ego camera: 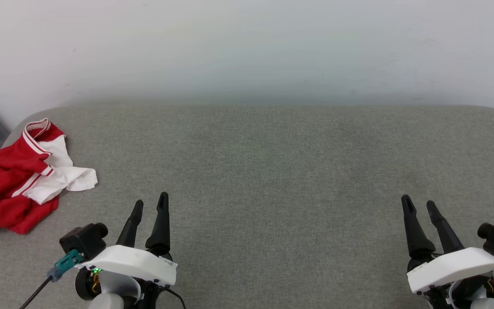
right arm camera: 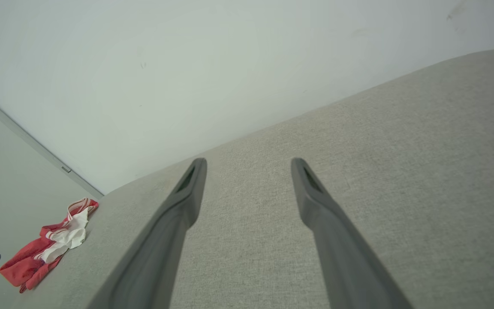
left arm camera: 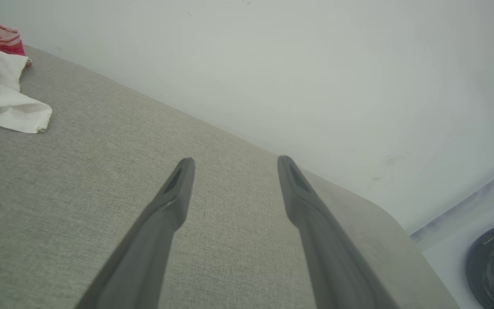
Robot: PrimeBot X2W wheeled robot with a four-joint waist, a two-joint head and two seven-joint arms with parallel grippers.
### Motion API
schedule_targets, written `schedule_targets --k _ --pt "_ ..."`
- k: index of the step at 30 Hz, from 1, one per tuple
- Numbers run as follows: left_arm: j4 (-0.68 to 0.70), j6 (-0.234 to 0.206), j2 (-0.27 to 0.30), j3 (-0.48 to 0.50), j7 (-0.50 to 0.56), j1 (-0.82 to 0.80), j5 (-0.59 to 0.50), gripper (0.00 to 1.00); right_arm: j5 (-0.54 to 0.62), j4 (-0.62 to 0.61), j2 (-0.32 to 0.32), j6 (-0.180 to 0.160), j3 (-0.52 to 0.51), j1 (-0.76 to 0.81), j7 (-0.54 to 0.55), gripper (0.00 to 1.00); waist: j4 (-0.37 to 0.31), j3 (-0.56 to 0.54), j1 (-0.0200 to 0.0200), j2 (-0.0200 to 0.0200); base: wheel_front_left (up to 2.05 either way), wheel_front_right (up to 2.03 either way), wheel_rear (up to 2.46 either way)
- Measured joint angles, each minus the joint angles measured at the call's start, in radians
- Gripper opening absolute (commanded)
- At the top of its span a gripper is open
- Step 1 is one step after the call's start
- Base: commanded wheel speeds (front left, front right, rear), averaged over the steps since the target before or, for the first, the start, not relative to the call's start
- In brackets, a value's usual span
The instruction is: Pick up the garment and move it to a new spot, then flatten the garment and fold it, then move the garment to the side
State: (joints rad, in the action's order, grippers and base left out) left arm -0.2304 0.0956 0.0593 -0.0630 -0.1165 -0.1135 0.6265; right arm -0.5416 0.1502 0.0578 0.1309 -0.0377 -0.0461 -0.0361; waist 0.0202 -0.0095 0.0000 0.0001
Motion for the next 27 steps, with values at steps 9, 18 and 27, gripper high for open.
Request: schedule_targets --k 9,18,27 --pt "-0.018 -0.017 0.004 -0.024 -0.025 -0.007 -0.108 1.0 0.118 -0.012 -0.003 0.0 0.003 0.005 -0.009 1.0 0.006 -0.003 0.0 0.0 0.0 0.0 0.0" --pt "-0.038 -0.035 0.005 -0.045 -0.047 -0.015 -0.2 1.0 0.222 -0.021 -0.005 0.0 -0.005 0.009 -0.016 1.0 0.013 -0.006 0.0 0.0 0.0 0.0 0.0" --pt "-0.053 -0.049 0.005 -0.06 -0.069 -0.017 -0.277 1.0 0.29 -0.027 -0.006 0.0 -0.016 0.013 -0.021 1.0 0.017 -0.01 0.0 0.0 0.0 0.0 0.0"
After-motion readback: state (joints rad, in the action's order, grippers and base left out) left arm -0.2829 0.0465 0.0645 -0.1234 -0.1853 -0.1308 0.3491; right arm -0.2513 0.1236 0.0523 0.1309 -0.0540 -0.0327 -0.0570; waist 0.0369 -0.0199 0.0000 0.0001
